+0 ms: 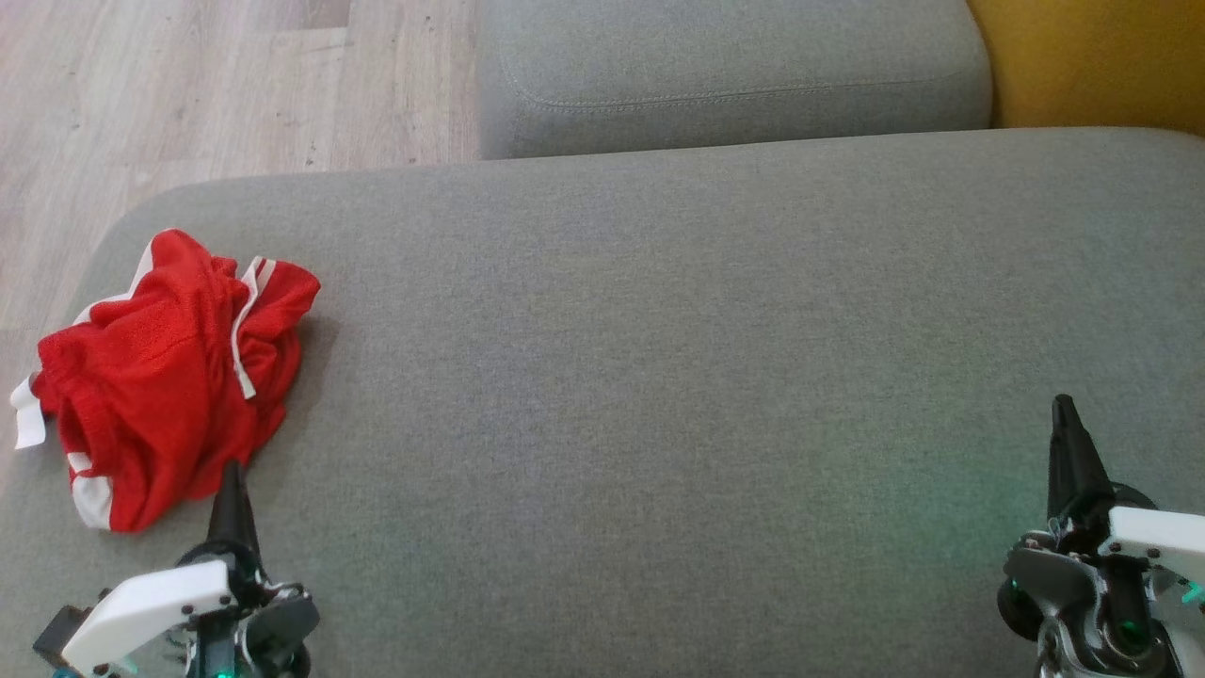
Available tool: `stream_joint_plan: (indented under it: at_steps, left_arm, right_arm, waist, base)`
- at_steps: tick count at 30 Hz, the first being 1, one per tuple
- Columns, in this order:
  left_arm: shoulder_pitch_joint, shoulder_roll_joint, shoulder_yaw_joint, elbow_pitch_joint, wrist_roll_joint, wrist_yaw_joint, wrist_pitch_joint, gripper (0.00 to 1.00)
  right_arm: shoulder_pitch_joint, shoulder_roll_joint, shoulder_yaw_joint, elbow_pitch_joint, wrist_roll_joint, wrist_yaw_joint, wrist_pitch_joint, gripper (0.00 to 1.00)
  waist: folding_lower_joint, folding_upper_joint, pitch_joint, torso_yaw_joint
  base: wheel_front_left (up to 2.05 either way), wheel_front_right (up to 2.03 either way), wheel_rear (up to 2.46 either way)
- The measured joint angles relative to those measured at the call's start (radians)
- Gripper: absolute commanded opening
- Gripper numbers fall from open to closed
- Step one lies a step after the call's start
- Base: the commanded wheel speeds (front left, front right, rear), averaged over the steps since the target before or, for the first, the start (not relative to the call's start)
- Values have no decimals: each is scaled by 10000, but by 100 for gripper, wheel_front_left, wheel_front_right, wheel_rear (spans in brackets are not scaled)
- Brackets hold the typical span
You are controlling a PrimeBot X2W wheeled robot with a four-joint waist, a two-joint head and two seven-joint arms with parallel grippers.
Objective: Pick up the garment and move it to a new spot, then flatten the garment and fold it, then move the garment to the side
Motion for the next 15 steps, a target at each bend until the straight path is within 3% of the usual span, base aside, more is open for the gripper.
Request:
stream_joint_plan:
  at_steps: [7, 8, 9, 10, 11, 15]
  left_arm:
    - [0, 0, 0, 0, 0, 0, 0, 0]
    - [0, 0, 0, 0, 0, 0, 0, 100]
    - [12, 2, -21, 65, -2, 8, -2, 100]
    - [56, -2, -52, 192, -4, 10, -4, 0]
    - [136, -10, -67, 353, -4, 10, -4, 100]
    - [562, -27, -117, 698, -2, 10, -59, 100]
  right_arm:
    - [0, 0, 0, 0, 0, 0, 0, 0]
    - [0, 0, 0, 0, 0, 0, 0, 100]
    - [12, 2, 4, 61, 0, 0, -2, 100]
    - [65, 10, 13, 184, 0, -4, -2, 0]
    - [164, 23, 15, 351, 0, -10, -2, 100]
    - [608, 54, 81, 677, 0, -12, -23, 100]
  waist:
    - [0, 0, 0, 0]
    - [0, 0, 0, 0]
    - [0, 0, 0, 0]
    - [0, 0, 0, 0]
    - [0, 0, 0, 0]
    - [0, 0, -12, 0]
  base:
    - [0, 0, 0]
    - [0, 0, 0]
    - [0, 0, 0]
    - [0, 0, 0]
    - [0, 0, 0]
    - [0, 0, 0]
